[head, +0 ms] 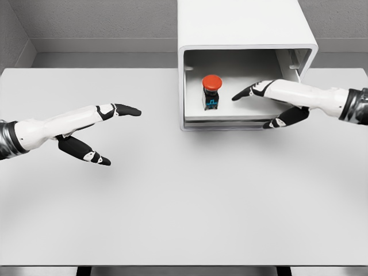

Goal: Slide open multi-storey tabletop storage cabinets and put open load switch and slide close multi-storey tabletop storage cabinets

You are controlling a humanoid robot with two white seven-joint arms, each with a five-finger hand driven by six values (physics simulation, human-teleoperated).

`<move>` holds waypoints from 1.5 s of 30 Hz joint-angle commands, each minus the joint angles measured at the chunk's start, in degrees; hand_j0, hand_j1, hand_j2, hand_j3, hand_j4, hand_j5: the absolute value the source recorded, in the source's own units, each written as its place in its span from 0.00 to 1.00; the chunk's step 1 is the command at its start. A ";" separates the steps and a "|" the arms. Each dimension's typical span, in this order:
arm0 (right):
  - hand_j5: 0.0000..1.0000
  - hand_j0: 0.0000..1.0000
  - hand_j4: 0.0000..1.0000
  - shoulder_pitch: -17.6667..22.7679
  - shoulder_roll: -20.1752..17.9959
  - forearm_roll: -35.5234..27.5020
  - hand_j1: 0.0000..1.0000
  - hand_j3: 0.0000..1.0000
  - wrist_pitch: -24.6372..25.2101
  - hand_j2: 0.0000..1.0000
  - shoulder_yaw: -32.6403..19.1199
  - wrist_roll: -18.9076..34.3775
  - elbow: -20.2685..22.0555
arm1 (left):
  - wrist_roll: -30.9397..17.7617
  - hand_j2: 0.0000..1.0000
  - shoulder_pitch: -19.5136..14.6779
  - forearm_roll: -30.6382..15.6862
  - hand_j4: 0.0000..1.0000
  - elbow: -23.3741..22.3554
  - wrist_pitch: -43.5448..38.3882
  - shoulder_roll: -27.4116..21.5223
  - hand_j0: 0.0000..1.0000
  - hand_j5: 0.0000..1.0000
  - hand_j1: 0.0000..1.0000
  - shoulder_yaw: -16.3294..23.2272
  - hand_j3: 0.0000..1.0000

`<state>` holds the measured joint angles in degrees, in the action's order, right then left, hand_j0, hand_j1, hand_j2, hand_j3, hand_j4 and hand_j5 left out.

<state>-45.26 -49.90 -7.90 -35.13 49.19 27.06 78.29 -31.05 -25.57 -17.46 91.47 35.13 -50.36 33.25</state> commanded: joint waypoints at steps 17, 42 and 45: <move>0.86 0.86 0.86 -1.67 3.14 -0.01 0.86 0.86 0.13 0.86 0.03 0.89 -3.41 | -0.16 1.00 0.00 -0.47 1.00 0.02 -0.13 -0.35 1.00 1.00 1.00 -0.02 1.00; 0.86 0.86 0.86 -5.01 5.17 1.48 0.86 0.86 0.13 0.86 0.03 2.56 -4.73 | -0.16 1.00 0.00 -0.47 1.00 0.02 -0.13 -0.70 1.00 1.00 1.00 -0.11 1.00; 0.86 0.86 0.86 -4.66 0.51 1.04 0.86 0.86 0.13 0.86 -0.15 2.12 1.95 | -0.16 1.00 0.00 -0.47 1.00 0.02 -0.13 -0.70 1.00 1.00 1.00 -0.11 1.00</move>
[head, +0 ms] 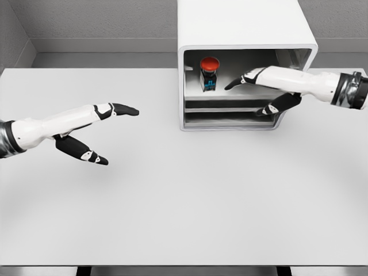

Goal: Slide open multi-storey tabletop storage cabinets and put open load switch and slide close multi-storey tabletop storage cabinets

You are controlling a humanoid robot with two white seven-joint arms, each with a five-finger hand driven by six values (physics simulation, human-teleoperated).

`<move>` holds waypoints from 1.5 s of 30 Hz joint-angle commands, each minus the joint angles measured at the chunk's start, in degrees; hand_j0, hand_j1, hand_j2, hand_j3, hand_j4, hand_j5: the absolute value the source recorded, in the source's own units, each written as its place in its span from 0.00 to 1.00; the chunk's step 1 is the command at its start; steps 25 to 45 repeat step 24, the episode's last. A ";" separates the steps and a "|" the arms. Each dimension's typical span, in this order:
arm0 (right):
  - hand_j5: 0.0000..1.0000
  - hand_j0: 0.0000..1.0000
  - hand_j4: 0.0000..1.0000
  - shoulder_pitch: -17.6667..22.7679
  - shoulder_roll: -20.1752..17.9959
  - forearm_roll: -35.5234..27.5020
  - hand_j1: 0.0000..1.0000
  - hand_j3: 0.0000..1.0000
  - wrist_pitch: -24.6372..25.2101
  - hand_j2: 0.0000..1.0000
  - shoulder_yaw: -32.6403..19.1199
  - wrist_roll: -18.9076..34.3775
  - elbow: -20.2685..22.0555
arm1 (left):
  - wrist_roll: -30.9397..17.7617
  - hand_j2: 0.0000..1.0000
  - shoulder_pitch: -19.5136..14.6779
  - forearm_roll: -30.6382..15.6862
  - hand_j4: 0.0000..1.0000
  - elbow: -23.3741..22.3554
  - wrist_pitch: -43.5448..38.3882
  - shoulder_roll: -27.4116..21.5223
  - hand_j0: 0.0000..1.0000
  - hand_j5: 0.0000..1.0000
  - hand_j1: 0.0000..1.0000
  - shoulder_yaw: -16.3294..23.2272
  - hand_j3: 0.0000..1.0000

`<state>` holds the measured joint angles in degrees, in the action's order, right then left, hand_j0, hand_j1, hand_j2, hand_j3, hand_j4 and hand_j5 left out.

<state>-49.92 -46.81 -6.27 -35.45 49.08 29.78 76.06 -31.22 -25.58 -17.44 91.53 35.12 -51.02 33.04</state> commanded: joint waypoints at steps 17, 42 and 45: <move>0.64 0.64 0.64 2.55 -27.11 -3.14 0.64 0.64 0.45 0.64 8.05 -0.51 7.52 | 0.02 1.00 2.37 -0.22 1.00 -0.30 -0.12 -0.22 1.00 1.00 1.00 -3.68 1.00; 0.64 0.64 0.64 2.64 -27.20 -3.14 0.64 0.64 0.45 0.64 8.05 -0.60 7.61 | 0.02 1.00 2.55 -0.22 1.00 -0.30 -0.12 -0.31 1.00 1.00 1.00 -4.03 1.00; 0.64 0.64 0.64 2.64 -27.20 -3.14 0.64 0.64 0.45 0.64 8.05 -0.60 7.61 | 0.02 1.00 2.55 -0.22 1.00 -0.30 -0.12 -0.31 1.00 1.00 1.00 -4.03 1.00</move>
